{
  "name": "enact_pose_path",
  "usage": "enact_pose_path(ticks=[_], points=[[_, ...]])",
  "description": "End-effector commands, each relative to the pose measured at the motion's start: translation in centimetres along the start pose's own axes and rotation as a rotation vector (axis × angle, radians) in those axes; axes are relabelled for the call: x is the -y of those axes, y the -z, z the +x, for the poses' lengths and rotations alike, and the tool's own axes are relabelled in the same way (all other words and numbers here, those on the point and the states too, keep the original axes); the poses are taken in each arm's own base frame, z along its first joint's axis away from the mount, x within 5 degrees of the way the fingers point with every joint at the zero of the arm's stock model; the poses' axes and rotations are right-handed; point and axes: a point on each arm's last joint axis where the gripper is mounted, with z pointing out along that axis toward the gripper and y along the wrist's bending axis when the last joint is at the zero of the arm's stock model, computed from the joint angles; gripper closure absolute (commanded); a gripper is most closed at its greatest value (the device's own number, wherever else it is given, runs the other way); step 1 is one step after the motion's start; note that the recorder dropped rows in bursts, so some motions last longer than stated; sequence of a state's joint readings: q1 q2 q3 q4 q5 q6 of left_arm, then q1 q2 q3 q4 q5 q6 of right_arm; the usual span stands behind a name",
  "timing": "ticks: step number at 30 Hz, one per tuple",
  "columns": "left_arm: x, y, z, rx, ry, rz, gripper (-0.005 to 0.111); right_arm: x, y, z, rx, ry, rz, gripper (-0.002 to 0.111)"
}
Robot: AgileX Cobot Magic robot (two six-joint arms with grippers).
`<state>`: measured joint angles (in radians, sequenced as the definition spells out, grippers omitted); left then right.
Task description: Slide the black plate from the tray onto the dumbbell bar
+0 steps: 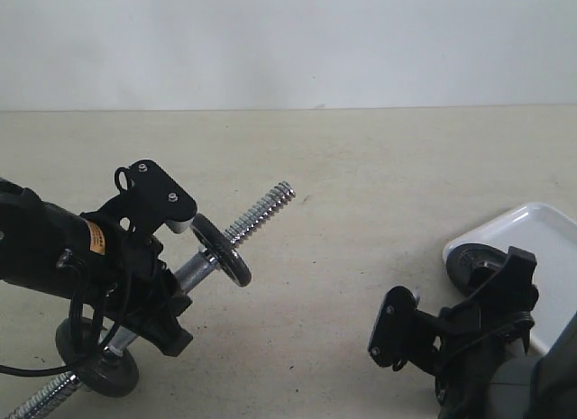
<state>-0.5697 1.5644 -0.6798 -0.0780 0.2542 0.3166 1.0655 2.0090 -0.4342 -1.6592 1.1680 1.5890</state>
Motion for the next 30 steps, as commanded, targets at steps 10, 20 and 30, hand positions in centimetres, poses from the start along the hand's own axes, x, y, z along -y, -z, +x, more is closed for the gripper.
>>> enact_pose_path(ticks=[10,20,30], points=[[-1.71,2.67,-5.53,0.544,0.002,-0.175,0.102,-0.61,0.07,0.41,-0.042,-0.051,-0.064,0.049],[-1.71,2.67,-5.53,0.544,0.002,-0.175,0.102,0.21,0.05,0.29,-0.027,-0.074,0.026,0.049],[-1.71,2.67,-5.53,0.542,-0.019,-0.181,0.102,-0.43,0.06,0.3,-0.031,-0.105,-0.044,0.019]])
